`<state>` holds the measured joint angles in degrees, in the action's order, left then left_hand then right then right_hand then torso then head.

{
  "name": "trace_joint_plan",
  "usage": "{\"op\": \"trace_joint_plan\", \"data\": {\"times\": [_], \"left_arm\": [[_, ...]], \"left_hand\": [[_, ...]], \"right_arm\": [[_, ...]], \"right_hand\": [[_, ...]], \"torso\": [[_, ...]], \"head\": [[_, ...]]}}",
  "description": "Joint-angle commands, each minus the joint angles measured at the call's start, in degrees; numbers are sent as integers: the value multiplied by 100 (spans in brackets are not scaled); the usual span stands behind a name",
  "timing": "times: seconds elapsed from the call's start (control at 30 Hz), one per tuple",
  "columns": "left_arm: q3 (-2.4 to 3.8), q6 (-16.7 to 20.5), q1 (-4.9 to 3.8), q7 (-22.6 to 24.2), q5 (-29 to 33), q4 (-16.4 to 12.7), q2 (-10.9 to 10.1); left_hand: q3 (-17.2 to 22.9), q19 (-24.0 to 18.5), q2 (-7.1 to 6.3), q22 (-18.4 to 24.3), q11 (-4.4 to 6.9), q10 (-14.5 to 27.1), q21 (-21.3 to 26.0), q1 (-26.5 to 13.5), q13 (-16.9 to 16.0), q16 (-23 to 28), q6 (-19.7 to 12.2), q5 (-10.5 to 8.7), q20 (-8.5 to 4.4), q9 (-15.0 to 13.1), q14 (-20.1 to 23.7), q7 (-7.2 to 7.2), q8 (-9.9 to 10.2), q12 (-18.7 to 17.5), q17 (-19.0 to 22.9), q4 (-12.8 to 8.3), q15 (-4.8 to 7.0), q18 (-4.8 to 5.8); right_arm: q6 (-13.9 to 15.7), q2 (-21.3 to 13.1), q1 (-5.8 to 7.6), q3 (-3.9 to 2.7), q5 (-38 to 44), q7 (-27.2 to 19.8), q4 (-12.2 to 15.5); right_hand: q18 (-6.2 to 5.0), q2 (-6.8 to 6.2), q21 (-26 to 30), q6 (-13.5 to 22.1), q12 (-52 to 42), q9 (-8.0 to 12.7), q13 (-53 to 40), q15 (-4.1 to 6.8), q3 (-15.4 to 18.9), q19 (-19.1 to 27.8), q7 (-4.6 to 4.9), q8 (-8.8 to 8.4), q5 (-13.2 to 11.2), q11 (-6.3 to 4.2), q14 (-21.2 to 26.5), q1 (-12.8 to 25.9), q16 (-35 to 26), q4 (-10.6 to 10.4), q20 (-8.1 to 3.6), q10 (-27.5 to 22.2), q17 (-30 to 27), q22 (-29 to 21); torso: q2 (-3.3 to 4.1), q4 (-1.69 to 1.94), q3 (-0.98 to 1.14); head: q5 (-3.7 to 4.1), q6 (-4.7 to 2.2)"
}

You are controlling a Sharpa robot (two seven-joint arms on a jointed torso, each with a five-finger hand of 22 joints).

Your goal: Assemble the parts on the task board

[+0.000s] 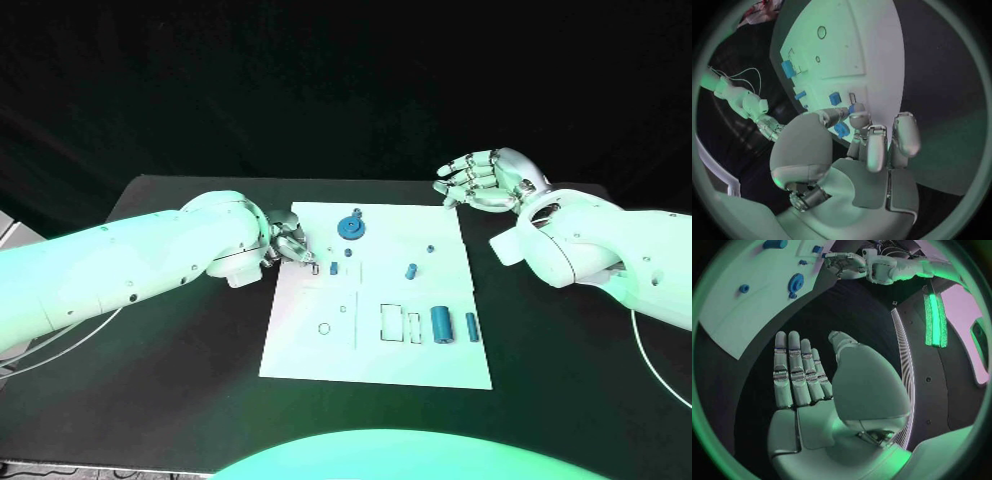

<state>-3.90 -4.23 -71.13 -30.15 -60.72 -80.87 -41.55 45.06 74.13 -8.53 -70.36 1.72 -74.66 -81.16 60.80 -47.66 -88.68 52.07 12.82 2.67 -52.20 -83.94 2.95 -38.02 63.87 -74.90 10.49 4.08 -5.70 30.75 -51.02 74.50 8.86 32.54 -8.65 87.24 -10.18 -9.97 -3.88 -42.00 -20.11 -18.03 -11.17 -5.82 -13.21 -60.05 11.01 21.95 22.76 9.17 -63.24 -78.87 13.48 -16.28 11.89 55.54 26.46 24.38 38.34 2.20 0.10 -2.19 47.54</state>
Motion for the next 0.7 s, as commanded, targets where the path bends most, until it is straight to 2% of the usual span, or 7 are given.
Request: {"op": "trace_joint_plan", "data": {"times": [0.03,0.27,0.37,0.43,0.7], "left_arm": [[34,-178,-58,134,446,6,4],[70,-1008,-233,-31,897,273,88],[76,-1473,-314,-119,1076,487,201],[78,-1724,-359,-162,1145,674,315],[72,-2110,-467,-235,996,1196,682]], "left_hand": [[1108,43,47,-2,-12,-40,-35,5,6,-33,81,4,-3,-1,-547,-37,-27,24,-1294,-1088,43,107],[1085,-10,14,57,-13,-21,-8,-4,41,-40,79,-25,-7,19,-551,-35,11,-5,-1309,-1159,41,94],[1082,-11,17,56,-13,-19,-8,3,44,-44,82,-20,-9,25,-553,-35,20,-10,-1318,-1173,41,93],[1081,-9,20,52,-13,-14,-9,6,56,-44,83,-16,-10,28,-553,-34,25,-19,-1319,-1180,40,94],[1073,7,29,28,-15,-25,-19,20,30,-64,98,22,-18,46,-565,-30,54,-10,-1362,-1228,39,99]], "right_arm": [[-62,-3,-10,-1,22,-50,-5],[-57,-1,-18,0,22,-63,-19],[-59,3,-19,0,22,-69,-26],[-59,9,-20,0,22,-76,-30],[-53,42,-22,0,22,-102,-39]], "right_hand": [[-23,-69,19,37,25,8,15,-30,-21,26,232,25,30,17,34,9,-27,2,36,24,-9,-14],[-22,-68,20,34,27,11,35,-34,-26,36,233,31,33,18,43,7,-43,4,40,23,-17,-35],[-22,-69,21,32,28,13,45,-36,-28,41,233,34,35,19,49,7,-52,5,42,23,-22,-46],[-22,-68,21,29,28,15,54,-37,-32,46,232,38,36,19,54,6,-60,6,43,24,-26,-56],[-22,-64,21,18,26,18,74,-39,-41,54,230,48,41,18,61,3,-76,7,47,32,-35,-78]], "torso": [[2,7,2],[4,-7,5],[5,-3,8],[4,-1,2],[7,-10,8]], "head": [[1,-3],[-12,11],[-16,16],[-25,33],[-59,56]]}}
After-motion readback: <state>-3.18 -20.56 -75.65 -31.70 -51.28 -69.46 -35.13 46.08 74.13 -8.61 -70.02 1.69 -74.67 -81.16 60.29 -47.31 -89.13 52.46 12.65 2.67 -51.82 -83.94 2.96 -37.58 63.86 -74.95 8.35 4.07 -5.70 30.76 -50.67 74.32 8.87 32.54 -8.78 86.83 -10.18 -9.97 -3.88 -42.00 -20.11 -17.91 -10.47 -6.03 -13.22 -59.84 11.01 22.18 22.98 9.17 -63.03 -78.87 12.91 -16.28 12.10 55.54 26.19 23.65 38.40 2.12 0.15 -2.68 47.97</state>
